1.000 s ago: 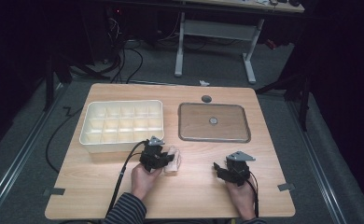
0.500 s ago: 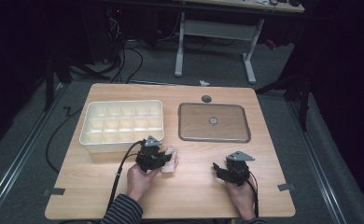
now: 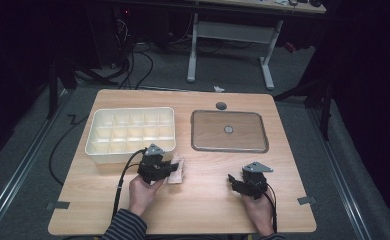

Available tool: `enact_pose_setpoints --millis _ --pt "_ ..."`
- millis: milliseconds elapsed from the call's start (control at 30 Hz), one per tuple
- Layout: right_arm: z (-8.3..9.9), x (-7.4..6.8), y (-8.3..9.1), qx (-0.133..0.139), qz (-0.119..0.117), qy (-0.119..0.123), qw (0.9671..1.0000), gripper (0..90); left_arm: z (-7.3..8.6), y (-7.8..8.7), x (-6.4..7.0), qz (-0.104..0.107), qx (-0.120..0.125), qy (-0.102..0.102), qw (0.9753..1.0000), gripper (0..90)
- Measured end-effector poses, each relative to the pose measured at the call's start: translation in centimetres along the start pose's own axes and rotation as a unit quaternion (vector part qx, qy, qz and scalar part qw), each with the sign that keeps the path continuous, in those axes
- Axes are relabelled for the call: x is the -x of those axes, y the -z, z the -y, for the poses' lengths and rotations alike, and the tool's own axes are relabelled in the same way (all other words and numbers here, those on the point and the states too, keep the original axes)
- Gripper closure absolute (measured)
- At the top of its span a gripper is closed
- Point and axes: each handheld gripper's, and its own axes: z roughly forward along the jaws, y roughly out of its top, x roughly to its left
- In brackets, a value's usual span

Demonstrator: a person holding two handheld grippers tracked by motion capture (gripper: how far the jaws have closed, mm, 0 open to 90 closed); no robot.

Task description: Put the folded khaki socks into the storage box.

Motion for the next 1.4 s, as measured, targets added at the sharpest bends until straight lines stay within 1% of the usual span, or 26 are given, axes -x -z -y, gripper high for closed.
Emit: enact_pose_setpoints --millis 167,267,300,433,667,1200,1400 --pt "0.0 0.0 0.0 0.0 0.0 0.0 1.0 36.7 0.0 0.8 -0.5 0.003 0.005 0.004 1.0 75.8" --pt "0.0 0.0 0.0 0.0 0.0 0.0 1.0 36.6 0.1 1.4 -0.8 0.007 0.011 0.013 0.9998 75.7" --pt "0.0 0.0 0.0 0.0 0.0 0.0 1.0 36.6 0.1 1.4 -0.8 0.007 0.011 0.013 0.9998 75.7" --pt "0.0 0.0 0.0 0.0 0.0 0.0 1.0 36.6 0.2 2.2 -1.1 0.001 0.015 0.013 0.9998 75.7" --pt "0.0 0.0 0.0 0.0 0.0 0.0 1.0 36.5 0.3 2.9 -1.4 -0.001 0.02 0.015 0.9997 75.6" --pt "0.0 0.0 0.0 0.0 0.0 0.0 1.0 36.4 0.7 4.9 -2.6 -0.006 0.041 0.032 0.9986 75.5" --pt "0.0 0.0 0.0 0.0 0.0 0.001 1.0 36.4 0.9 5.8 -3.1 -0.014 0.045 0.037 0.9982 75.5"
